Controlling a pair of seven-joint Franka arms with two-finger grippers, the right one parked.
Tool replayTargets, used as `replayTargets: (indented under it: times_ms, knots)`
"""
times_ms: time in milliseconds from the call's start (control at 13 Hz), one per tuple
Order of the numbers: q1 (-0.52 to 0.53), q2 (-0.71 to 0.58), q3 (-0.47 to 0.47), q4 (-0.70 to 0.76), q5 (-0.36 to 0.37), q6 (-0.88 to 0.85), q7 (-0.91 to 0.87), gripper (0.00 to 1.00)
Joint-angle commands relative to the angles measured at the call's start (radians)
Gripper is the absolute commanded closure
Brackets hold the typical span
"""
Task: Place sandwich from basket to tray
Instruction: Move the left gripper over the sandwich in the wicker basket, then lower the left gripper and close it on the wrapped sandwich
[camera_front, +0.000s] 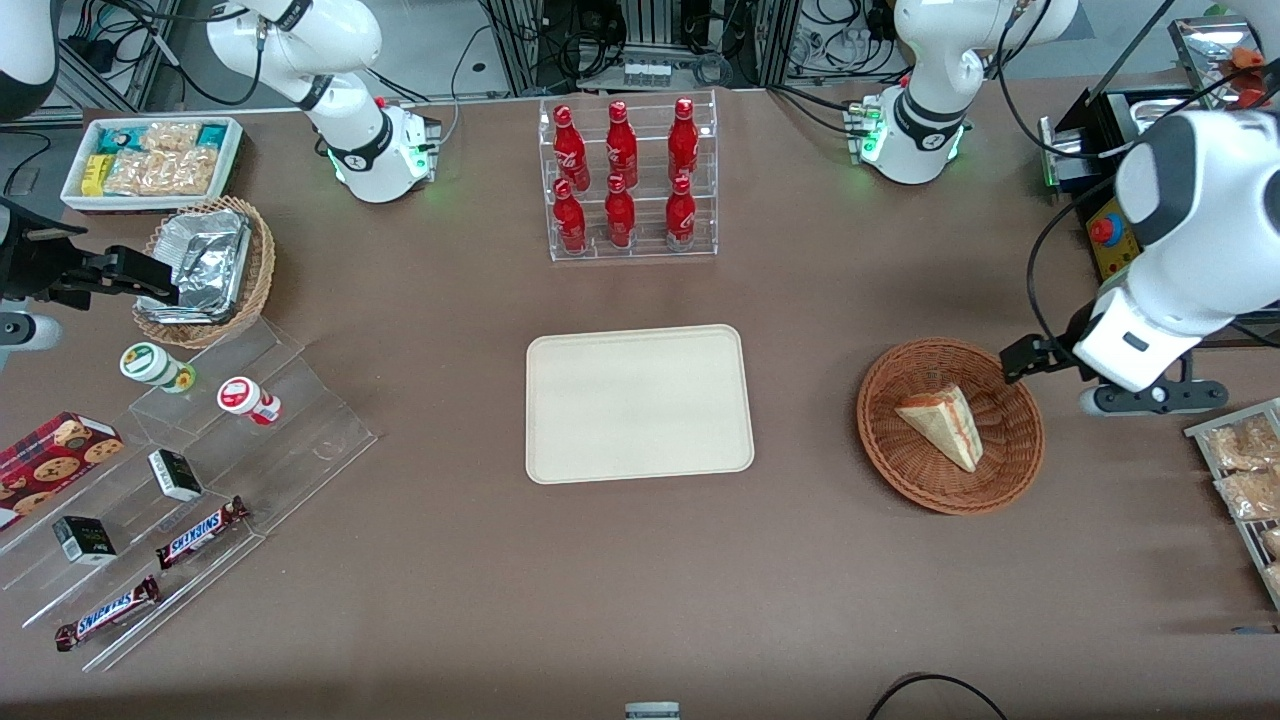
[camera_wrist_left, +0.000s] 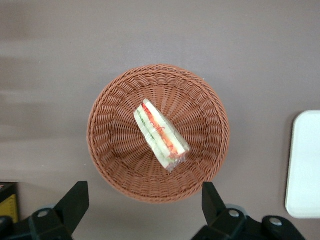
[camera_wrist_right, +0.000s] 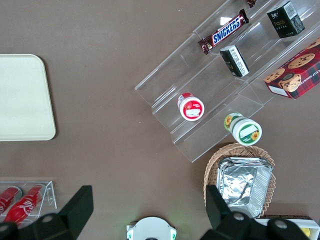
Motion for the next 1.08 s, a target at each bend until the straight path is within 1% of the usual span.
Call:
replayTargets:
  times_ms: [0,154,308,462,692,1000]
  knots:
    - [-0.009,-0.011,0.005,-0.077,0.007,0.098,-0.123,0.0]
    - [-0.015,0.025,0.005,-0.125,0.007,0.184,-0.212,0.0]
    - [-0.018,0.031,0.003,-0.188,0.006,0.282,-0.26,0.0]
    - [-0.02,0.049,0.0,-0.242,0.006,0.379,-0.347,0.0]
    - [-0.034,0.071,-0.001,-0.277,0.006,0.434,-0.426,0.0]
    - [-0.035,0.115,-0.003,-0.286,0.006,0.461,-0.447,0.0]
